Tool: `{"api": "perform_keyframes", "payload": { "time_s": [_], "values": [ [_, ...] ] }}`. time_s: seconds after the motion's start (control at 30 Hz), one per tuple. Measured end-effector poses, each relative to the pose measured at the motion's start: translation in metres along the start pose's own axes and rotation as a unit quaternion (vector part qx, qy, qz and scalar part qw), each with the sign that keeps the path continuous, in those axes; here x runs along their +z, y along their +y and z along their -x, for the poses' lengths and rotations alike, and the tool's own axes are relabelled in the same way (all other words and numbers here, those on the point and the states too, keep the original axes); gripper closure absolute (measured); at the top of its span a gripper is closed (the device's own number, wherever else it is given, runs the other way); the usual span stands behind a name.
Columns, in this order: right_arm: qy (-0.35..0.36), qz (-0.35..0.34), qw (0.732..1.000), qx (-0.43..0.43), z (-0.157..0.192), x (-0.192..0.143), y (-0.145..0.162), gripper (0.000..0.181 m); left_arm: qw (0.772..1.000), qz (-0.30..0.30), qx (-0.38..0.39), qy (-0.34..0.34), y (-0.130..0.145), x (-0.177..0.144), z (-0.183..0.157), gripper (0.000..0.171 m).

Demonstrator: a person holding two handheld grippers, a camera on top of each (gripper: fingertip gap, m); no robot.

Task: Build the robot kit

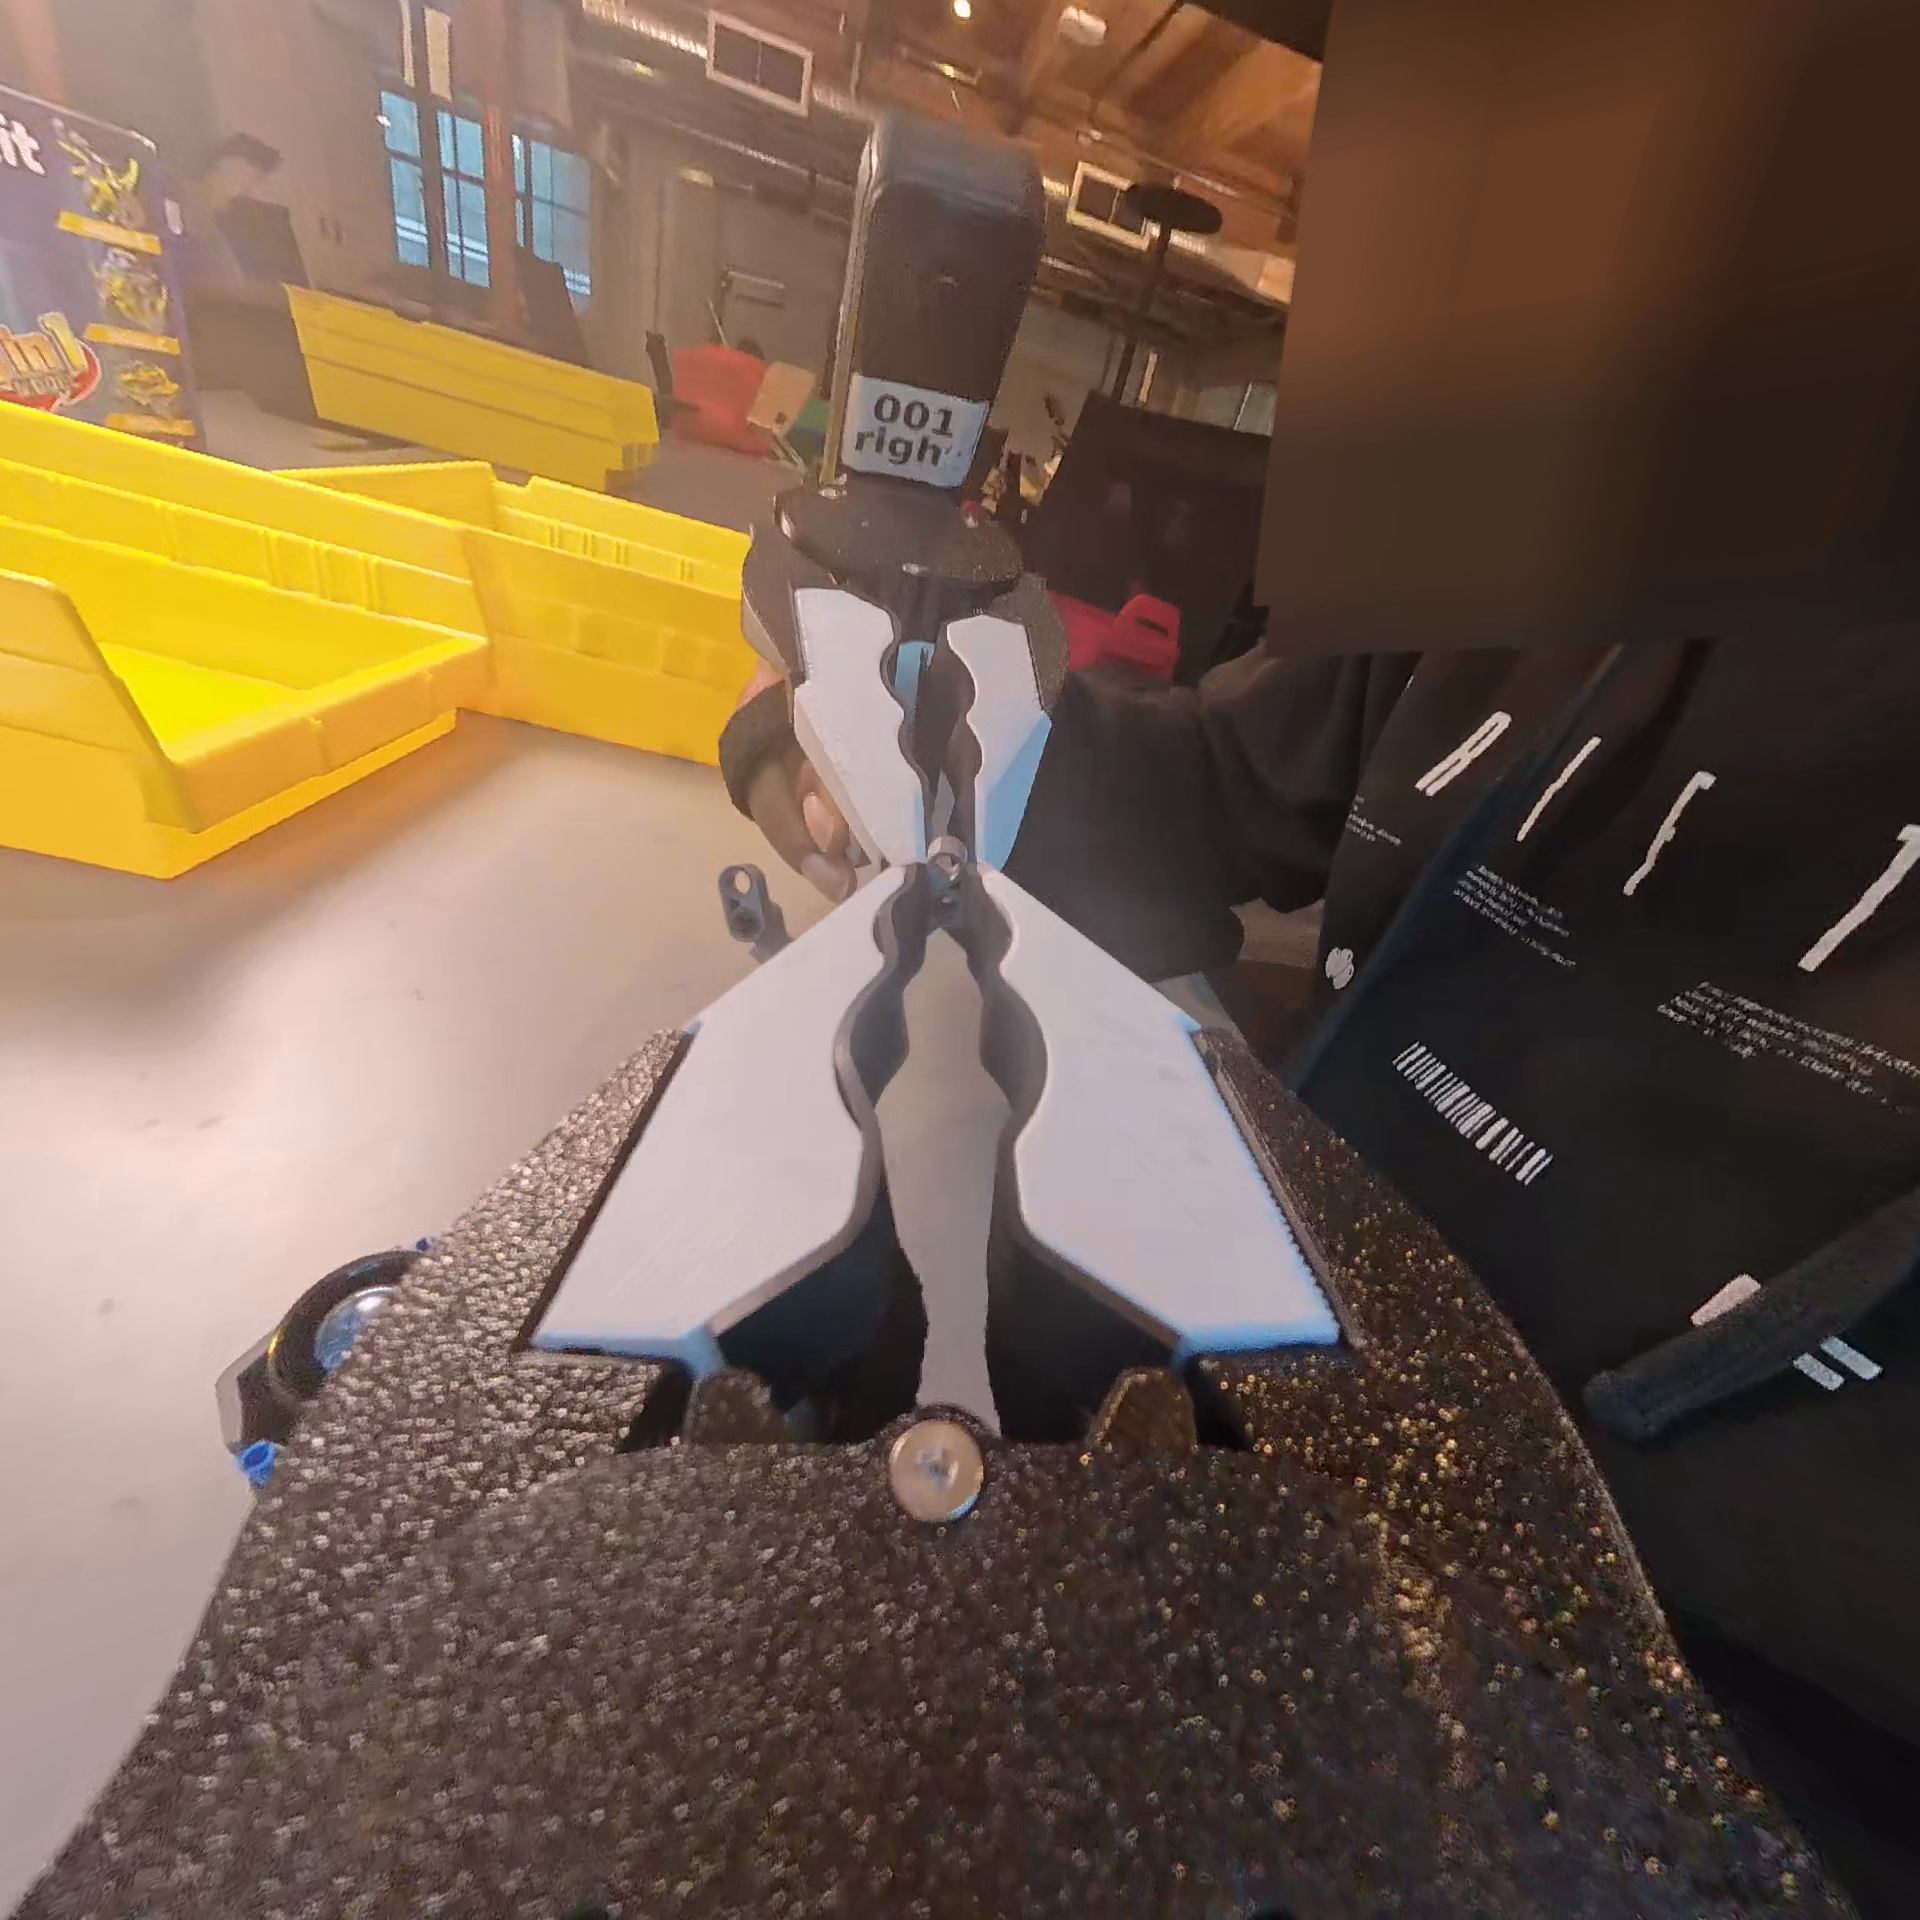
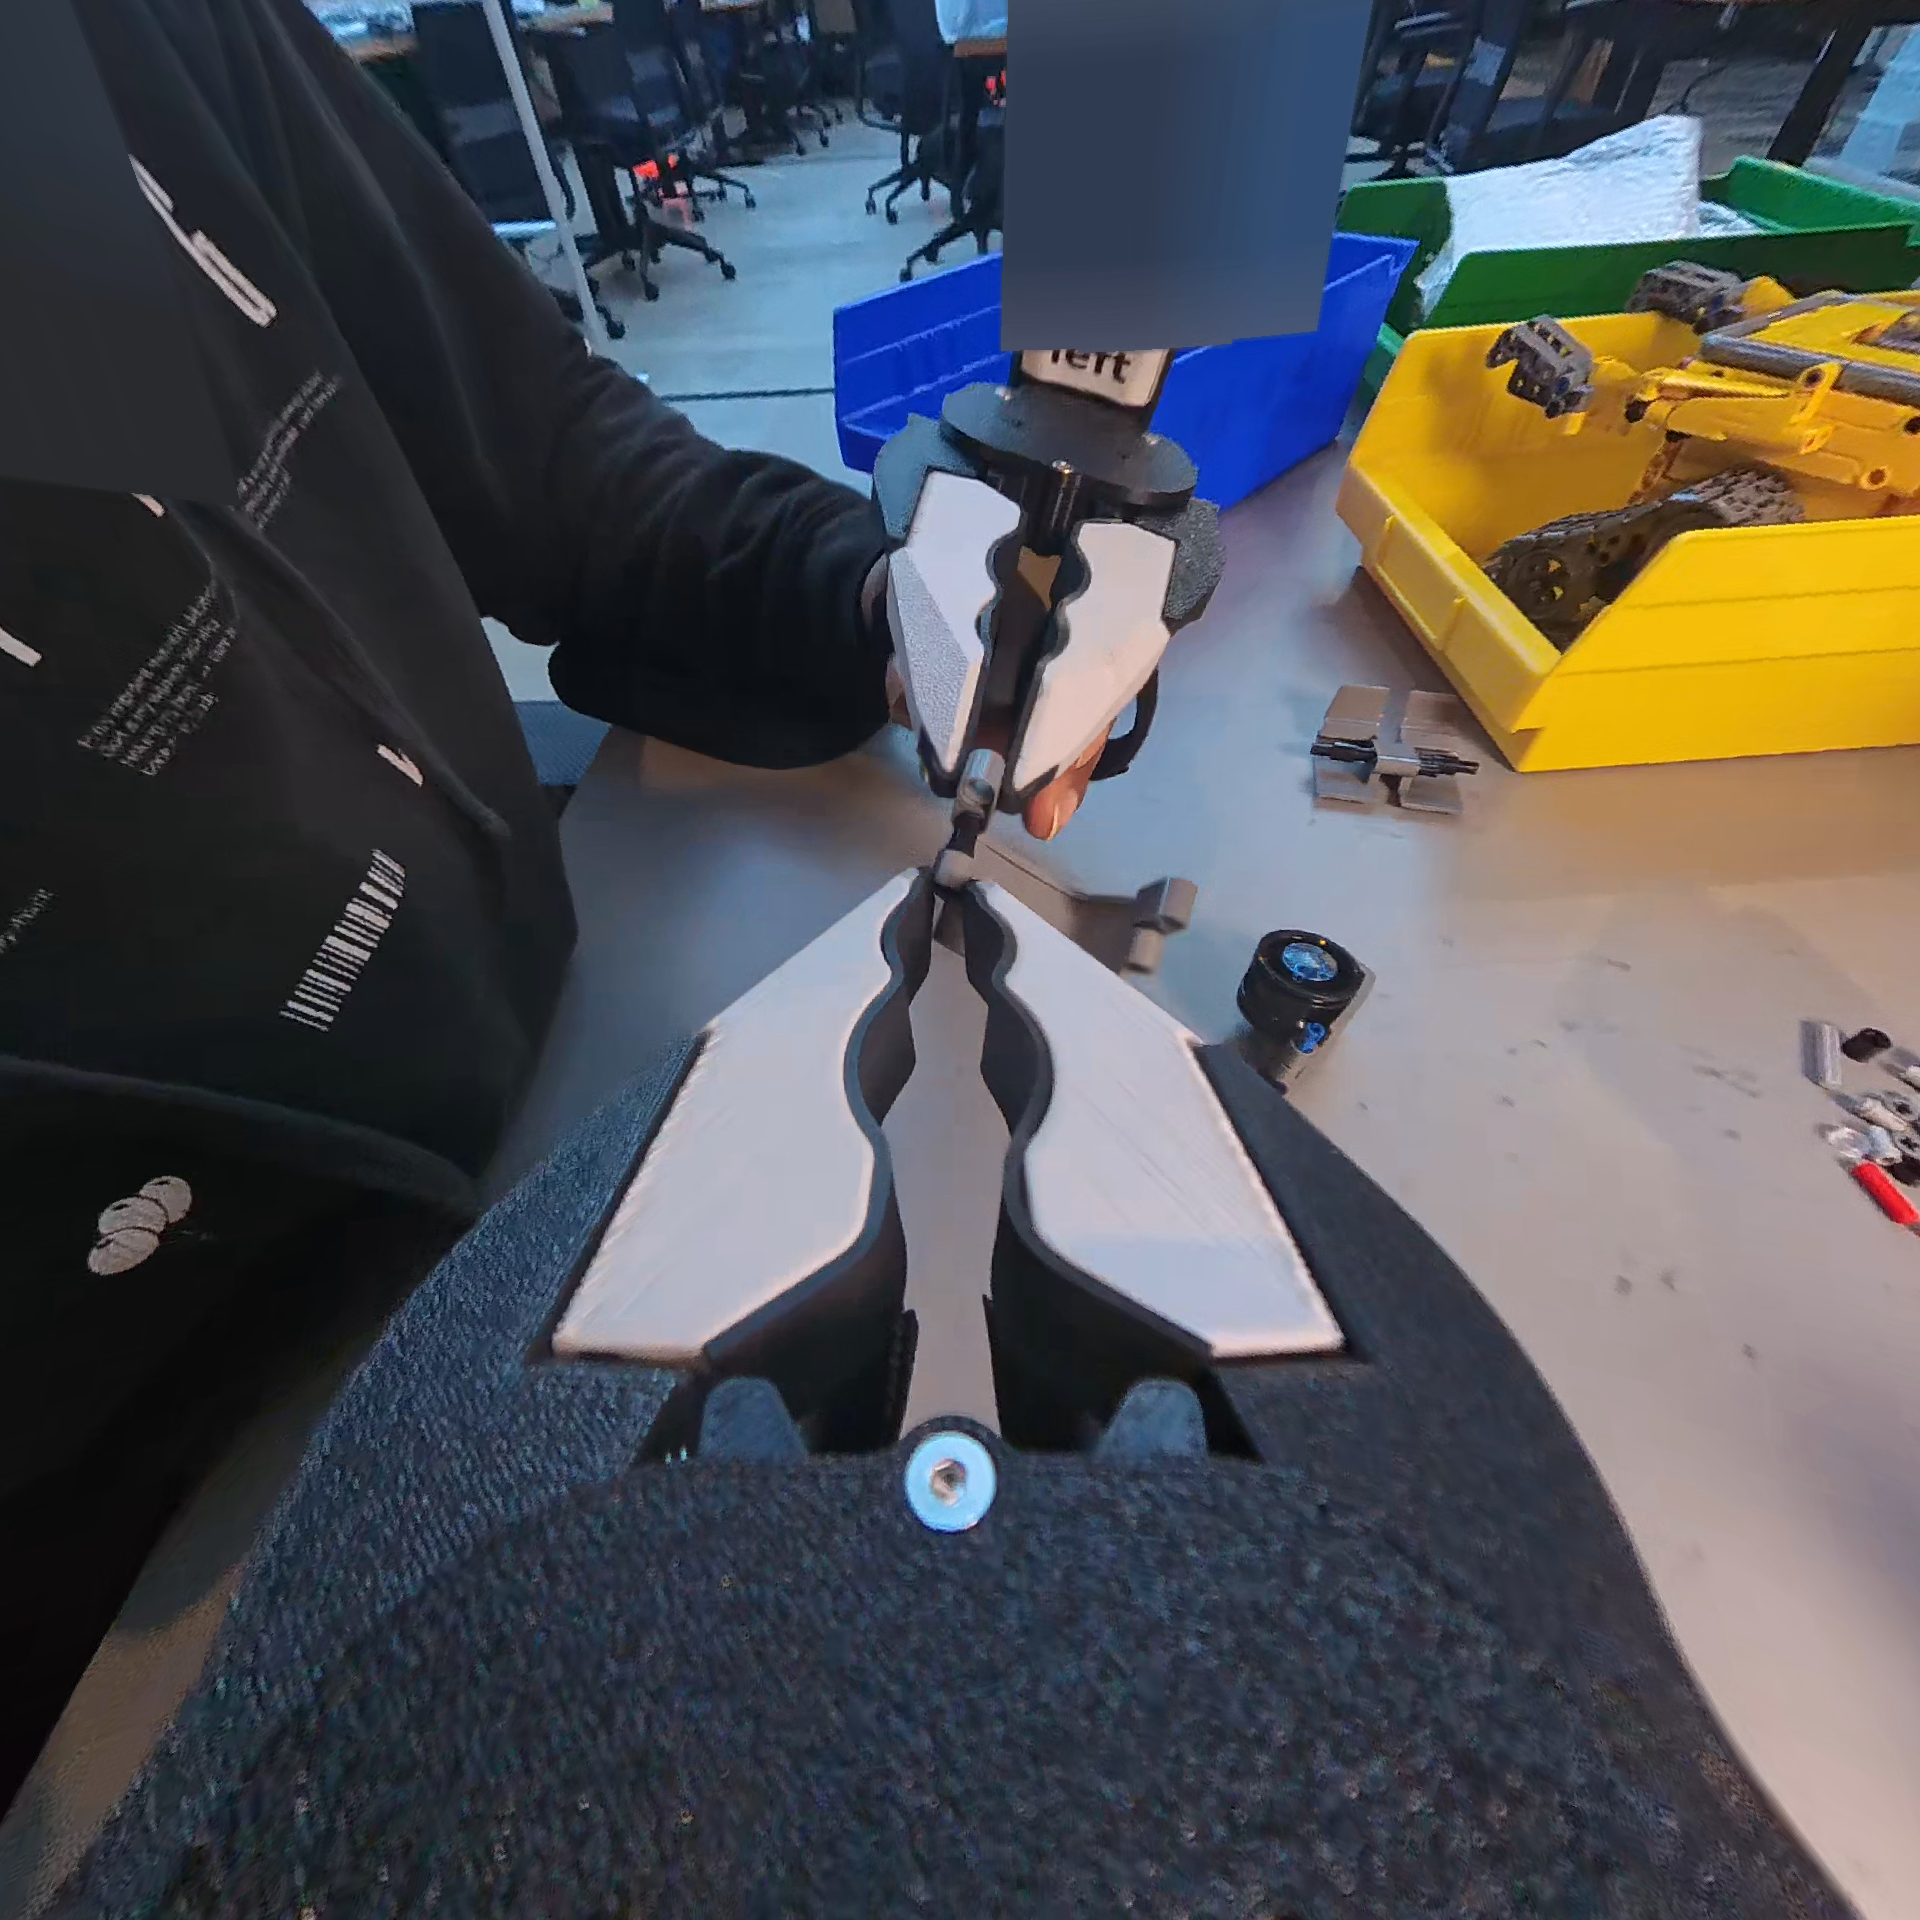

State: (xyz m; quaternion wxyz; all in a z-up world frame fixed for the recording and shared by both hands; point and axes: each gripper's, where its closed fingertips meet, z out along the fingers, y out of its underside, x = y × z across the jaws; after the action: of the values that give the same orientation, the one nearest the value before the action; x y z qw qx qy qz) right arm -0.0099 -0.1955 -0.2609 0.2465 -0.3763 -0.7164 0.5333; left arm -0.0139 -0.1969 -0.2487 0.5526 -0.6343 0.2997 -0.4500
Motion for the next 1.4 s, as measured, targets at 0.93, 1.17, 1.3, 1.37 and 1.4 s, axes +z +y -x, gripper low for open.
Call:
{"api": "perform_keyframes", "payload": {
  "time_s": [0.93,1.17,1.3,1.37,1.4],
  "values": [
    [0.053,0.05,0.997,-0.027,-0.025,0.02,0.044,0.181,0.948,0.233,0.031,-0.213,0.064,-0.076,0.076,0.164],
    [0.064,0.082,0.994,-0.036,-0.025,0.03,0.057,0.173,0.921,0.334,0.025,-0.198,0.107,-0.092,0.072,0.16],
    [0.05,0.09,0.994,-0.036,-0.02,0.036,0.062,0.167,0.923,0.334,0.024,-0.189,0.108,-0.092,0.069,0.151],
    [0.048,0.082,0.995,-0.034,-0.019,0.036,0.06,0.163,0.926,0.323,0.024,-0.195,0.103,-0.095,0.069,0.143],
    [0.049,0.075,0.995,-0.032,-0.02,0.036,0.057,0.162,0.928,0.313,0.024,-0.199,0.097,-0.097,0.069,0.14]
  ]
}}
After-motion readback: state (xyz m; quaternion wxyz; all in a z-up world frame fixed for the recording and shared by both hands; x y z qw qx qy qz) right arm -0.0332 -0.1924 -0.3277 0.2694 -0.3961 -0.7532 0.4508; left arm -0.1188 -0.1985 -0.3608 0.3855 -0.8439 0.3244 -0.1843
